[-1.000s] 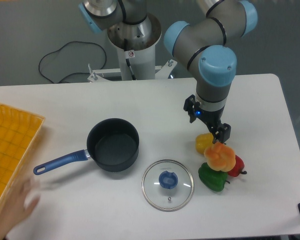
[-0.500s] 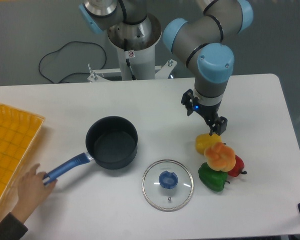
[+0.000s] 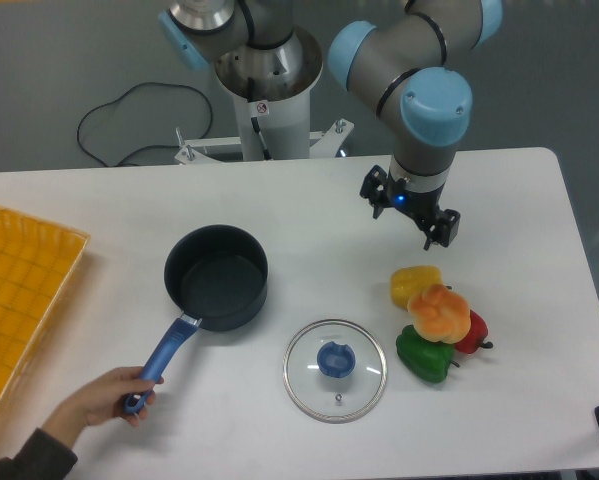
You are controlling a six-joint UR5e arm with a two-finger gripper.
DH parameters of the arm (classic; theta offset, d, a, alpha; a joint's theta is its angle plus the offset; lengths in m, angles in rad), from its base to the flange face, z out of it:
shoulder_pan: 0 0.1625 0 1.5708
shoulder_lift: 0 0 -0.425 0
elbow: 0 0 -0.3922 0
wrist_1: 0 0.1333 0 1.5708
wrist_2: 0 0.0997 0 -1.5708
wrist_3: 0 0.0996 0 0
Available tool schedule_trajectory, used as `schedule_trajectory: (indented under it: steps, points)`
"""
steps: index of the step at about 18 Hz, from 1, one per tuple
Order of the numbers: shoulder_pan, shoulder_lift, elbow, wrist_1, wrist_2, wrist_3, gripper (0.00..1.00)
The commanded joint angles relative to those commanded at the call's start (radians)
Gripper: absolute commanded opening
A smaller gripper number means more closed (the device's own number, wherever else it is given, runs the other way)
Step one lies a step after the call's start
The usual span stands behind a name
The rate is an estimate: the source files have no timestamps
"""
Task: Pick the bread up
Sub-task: 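Raise the open gripper up and away from the pepper cluster, then lower the gripper down onto the orange bell pepper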
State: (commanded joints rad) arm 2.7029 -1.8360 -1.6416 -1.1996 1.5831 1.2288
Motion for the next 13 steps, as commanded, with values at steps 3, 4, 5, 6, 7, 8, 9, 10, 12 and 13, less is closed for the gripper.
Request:
schedule_trajectory:
  steps: [3,4,5,6,7,8,9,10,12,13]
  points:
    - [-0.003,-0.058,0.052,0.072,0.003,-0.002,1.00]
    - [-0.003,-0.072,0.066,0.101,0.003,0.000,1.00]
    - [-0.005,-0.084,0.080,0.113,0.002,0.001,1.00]
    - [-0.005,-0.101,0.094,0.115,0.003,0.003,0.99]
    - [-0.005,-0.121,0.104,0.115,0.003,0.009,0.99]
    - [-0.005,-0.134,0.115,0.117,0.003,0.009,0.99]
    - [-0.005,-0.140,0.121,0.117,0.002,0.011,0.99]
    - [-0.002,-0.143,0.126,0.117,0.002,0.012,0.98]
    - [0.002,-0.155,0.135,0.127,-0.005,0.029,0.94]
    - [0.002,-0.163,0.137,0.136,-0.008,0.041,0.94]
